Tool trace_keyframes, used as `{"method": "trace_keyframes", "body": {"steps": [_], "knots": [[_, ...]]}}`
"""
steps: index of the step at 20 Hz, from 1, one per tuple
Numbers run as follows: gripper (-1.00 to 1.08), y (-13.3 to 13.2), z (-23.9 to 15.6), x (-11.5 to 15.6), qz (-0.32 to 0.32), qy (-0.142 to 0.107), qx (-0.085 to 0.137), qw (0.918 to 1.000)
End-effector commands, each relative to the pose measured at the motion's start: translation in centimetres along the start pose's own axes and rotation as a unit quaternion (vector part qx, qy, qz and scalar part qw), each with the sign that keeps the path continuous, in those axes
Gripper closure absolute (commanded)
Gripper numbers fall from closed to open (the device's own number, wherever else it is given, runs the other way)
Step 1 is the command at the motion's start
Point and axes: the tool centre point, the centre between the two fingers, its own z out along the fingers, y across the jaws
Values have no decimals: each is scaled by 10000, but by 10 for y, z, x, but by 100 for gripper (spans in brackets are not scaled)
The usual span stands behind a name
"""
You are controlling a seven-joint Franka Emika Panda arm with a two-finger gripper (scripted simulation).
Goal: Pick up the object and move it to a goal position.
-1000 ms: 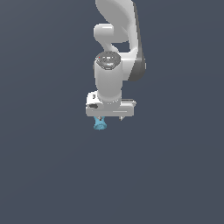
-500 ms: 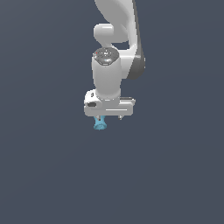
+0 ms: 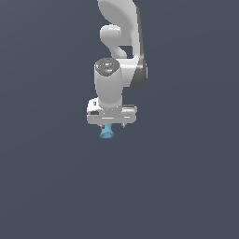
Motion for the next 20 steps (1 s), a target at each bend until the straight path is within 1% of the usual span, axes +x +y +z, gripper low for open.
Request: {"method": "trace_keyframes", "body": {"steps": [1,6,11,15,20], "knots": [[-92,9,13,-11,-90,-8,-10,10000],[-92,26,38,-38,-295,-22,-29,9996],[-92,36,54,-56,-428,-31,-39,9991],[-92,40,59,-64,-477,-35,-43,9988],[-92,40,61,-64,-470,-39,-42,9989]]}}
